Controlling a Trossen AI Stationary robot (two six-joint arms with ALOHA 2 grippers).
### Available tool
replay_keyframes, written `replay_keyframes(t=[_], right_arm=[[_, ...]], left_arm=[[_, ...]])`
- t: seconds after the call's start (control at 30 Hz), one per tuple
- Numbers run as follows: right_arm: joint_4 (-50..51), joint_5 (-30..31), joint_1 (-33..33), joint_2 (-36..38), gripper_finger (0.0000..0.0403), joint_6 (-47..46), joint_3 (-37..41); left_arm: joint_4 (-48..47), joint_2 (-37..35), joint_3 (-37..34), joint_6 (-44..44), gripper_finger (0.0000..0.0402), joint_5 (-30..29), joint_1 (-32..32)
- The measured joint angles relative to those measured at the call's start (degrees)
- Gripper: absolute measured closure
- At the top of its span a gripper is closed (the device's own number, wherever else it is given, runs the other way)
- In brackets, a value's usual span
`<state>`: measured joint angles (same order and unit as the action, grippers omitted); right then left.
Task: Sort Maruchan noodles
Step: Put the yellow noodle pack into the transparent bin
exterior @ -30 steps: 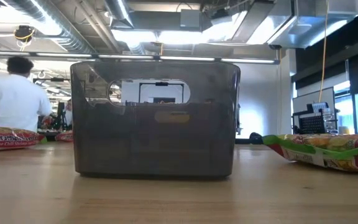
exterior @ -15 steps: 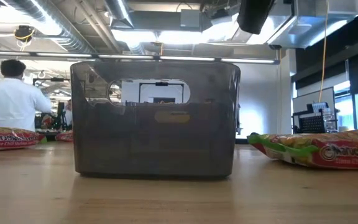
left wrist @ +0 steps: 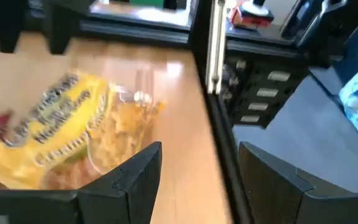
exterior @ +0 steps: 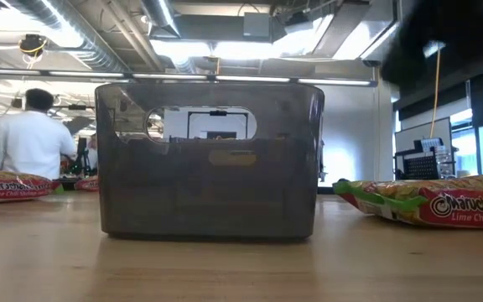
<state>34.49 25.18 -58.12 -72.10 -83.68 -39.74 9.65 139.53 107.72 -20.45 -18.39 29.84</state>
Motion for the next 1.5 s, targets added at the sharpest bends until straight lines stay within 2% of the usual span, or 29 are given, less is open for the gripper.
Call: replay_keyframes(t=[0.13,0.27,0.5,0.7,1.23,1.37,1.5], right_arm=[[-11.8,-1.5,1.6,2.2,0.015,-0.1,8.2],[-18.9,-4.9,3.9,2.3,0.0145,0.3,12.8],[-30.3,-9.8,6.2,2.2,0.0095,2.8,17.6],[-31.9,-11.0,6.2,0.7,0.008,1.5,18.5],[-46.8,-13.2,6.1,-6.3,0.0115,2.7,18.6],[-52.0,-12.8,6.1,-8.4,0.0137,2.7,18.6],[-55.0,-12.2,6.0,-10.0,0.0174,4.4,18.1]], left_arm=[[1.5,2.8,1.2,0.0,0.0194,1.7,-1.0],[1.4,4.4,1.3,-0.4,0.0194,2.7,-2.1],[1.2,5.6,1.2,-1.6,0.0194,3.5,-2.8],[0.3,6.2,1.2,-1.6,0.0194,3.4,-3.0],[0.1,8.1,1.4,-3.1,0.0194,3.6,-4.6],[0.0,8.1,1.3,-3.1,0.0194,2.9,-4.8],[-0.1,8.0,1.2,-2.7,0.0194,1.7,-4.7]])
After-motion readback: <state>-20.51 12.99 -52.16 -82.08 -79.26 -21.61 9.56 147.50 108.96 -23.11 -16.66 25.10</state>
